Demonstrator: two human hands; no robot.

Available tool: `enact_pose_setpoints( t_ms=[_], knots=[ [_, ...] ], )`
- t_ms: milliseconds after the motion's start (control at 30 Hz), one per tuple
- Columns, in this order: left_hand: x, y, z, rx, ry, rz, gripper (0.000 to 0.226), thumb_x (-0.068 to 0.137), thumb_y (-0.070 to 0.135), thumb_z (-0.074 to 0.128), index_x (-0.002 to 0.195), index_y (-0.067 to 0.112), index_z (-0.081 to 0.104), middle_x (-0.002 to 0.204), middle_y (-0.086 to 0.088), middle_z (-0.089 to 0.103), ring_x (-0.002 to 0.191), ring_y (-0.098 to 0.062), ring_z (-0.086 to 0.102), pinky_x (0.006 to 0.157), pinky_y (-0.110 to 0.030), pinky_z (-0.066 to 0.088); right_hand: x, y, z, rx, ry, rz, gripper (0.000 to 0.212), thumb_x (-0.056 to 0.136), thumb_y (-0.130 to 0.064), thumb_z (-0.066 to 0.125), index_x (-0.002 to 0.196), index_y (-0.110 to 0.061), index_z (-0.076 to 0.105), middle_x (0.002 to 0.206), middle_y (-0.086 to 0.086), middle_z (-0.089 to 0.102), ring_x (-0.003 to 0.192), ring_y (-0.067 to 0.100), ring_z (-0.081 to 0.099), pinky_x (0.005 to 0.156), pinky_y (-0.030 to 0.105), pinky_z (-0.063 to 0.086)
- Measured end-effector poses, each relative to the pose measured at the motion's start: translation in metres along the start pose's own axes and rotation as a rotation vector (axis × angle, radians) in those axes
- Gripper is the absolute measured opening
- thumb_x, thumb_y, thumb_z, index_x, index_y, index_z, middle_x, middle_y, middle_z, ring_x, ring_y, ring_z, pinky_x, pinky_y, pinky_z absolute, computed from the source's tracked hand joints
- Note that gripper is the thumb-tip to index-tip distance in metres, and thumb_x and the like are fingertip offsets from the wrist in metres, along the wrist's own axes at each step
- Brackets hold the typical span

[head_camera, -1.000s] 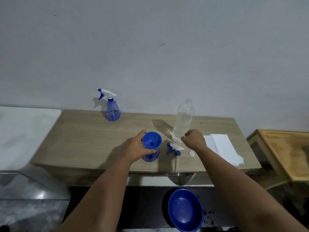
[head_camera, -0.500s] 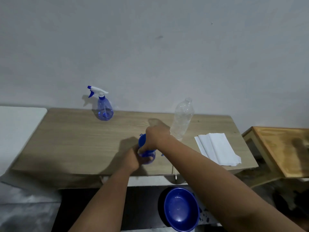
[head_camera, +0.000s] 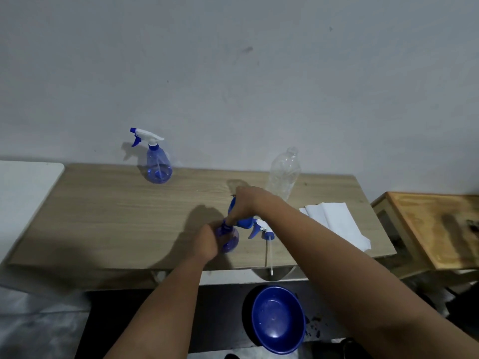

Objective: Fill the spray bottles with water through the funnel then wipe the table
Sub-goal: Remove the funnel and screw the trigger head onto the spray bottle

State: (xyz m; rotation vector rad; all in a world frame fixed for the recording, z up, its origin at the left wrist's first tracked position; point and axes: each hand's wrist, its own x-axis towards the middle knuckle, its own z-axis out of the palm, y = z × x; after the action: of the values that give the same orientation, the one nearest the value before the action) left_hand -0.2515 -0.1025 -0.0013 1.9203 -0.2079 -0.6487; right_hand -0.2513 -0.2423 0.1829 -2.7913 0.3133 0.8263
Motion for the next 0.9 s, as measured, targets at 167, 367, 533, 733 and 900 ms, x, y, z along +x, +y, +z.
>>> enact_pose_setpoints(
  t_ms=[167,367,533,733,900],
  knots=[
    [-0.015,0.022,-0.005,0.106,0.004,0.007,0.013,0.092,0.028,0.074,0.104,0.024,0.073,0.088,0.004,0.074,0.084,-0.011,0.068,0.072,-0.025,0.051,0.0,0.037,-0.009,0.479,0.012,0.106,0.045,0.072,-0.027,0.087,0.104,-0.009,0.062,0.096,0.012,0.064,0.081,0.026,0.061,0.065,0.038,0.055],
    [-0.016,0.019,-0.012,0.197,0.016,0.046,0.034,0.084,0.042,0.079,0.113,0.026,0.074,0.101,0.004,0.074,0.096,-0.018,0.068,0.087,-0.04,0.056,0.034,0.067,0.048,0.925,0.16,0.181,0.07,0.069,-0.022,0.091,0.123,-0.014,0.047,0.116,0.013,0.059,0.089,0.025,0.063,0.065,0.037,0.058],
    [-0.009,0.011,-0.013,0.203,0.017,0.106,0.04,0.077,0.054,0.073,0.109,0.029,0.074,0.102,0.008,0.073,0.095,-0.014,0.067,0.089,-0.045,0.055,0.075,0.076,0.099,0.924,0.334,0.21,0.076,0.07,-0.029,0.094,0.128,-0.012,0.047,0.118,0.008,0.059,0.1,0.025,0.063,0.087,0.038,0.055],
    [-0.006,0.01,-0.01,0.238,0.06,0.171,0.03,0.085,0.04,0.076,0.11,0.024,0.075,0.104,0.007,0.073,0.096,-0.01,0.067,0.09,-0.034,0.053,0.108,0.075,0.129,0.899,0.398,0.197,0.072,0.073,-0.029,0.093,0.13,-0.009,0.053,0.114,0.002,0.059,0.105,0.024,0.062,0.086,0.031,0.045],
    [-0.006,0.009,-0.011,0.29,0.068,0.185,0.029,0.088,0.035,0.077,0.115,0.024,0.073,0.105,0.012,0.071,0.095,-0.003,0.063,0.081,-0.011,0.045,0.119,0.076,0.133,0.786,0.382,0.204,0.067,0.075,-0.037,0.091,0.129,-0.014,0.058,0.11,0.0,0.062,0.101,0.022,0.062,0.086,0.035,0.049]
  ],
)
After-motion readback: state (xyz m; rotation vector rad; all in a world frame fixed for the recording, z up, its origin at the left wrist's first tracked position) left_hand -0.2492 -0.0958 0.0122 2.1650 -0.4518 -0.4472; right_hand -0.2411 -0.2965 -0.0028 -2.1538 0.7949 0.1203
